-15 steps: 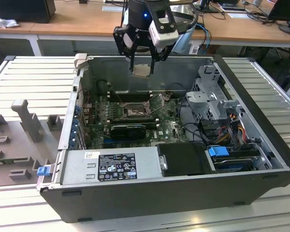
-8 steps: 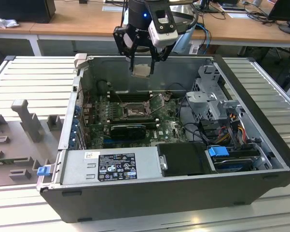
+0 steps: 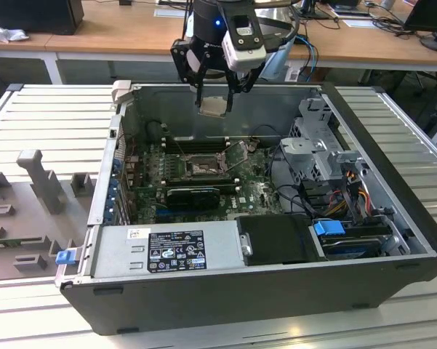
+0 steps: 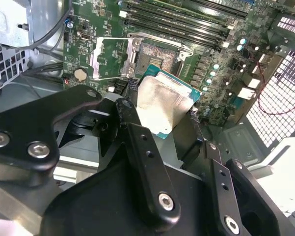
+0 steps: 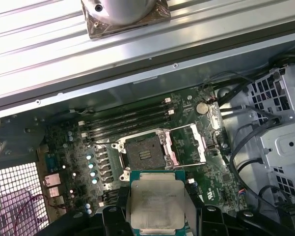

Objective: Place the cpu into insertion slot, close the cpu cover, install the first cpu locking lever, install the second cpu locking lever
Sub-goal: 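Place the cpu into insertion slot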

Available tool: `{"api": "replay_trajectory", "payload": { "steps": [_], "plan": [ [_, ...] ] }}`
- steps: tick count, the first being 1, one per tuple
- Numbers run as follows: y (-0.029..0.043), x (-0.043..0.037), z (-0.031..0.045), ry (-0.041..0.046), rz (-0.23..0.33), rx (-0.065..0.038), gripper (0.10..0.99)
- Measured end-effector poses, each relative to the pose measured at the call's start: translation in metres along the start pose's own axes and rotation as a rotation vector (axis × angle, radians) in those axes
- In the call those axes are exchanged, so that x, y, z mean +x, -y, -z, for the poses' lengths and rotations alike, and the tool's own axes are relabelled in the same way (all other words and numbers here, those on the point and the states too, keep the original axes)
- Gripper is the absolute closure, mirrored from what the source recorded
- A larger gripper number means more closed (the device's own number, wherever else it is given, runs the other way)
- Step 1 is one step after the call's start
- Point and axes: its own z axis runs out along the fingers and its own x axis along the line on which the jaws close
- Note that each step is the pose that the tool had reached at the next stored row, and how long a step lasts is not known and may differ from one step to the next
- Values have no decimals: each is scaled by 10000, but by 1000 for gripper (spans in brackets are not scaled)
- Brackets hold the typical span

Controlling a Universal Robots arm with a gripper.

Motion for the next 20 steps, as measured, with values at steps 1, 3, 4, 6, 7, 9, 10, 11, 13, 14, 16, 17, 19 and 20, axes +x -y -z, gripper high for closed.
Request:
{"api": "replay_trajectory", "payload": {
  "steps": [1,3,4,6,7,9,10,11,13,14,16,17,19,20],
  "plan": [
    [0,0,0,3,-36,-1,557],
    [0,0,0,6,-71,-2,557],
    [0,0,0,9,-107,-3,557],
    [0,0,0,13,-149,-3,557],
    [0,0,0,15,-173,-4,557],
    [0,0,-1,20,-217,-4,557],
    [0,0,-1,21,-237,-5,557],
    [0,0,-1,23,-268,-5,557],
    [0,0,-1,29,-331,-6,557],
    [0,0,-1,32,-361,-7,557],
    [0,0,-1,37,-411,-8,557],
    [0,0,-1,38,-430,-9,557],
    [0,0,-1,41,-468,-9,557],
    [0,0,-1,43,-482,-9,557]
  ]
}}
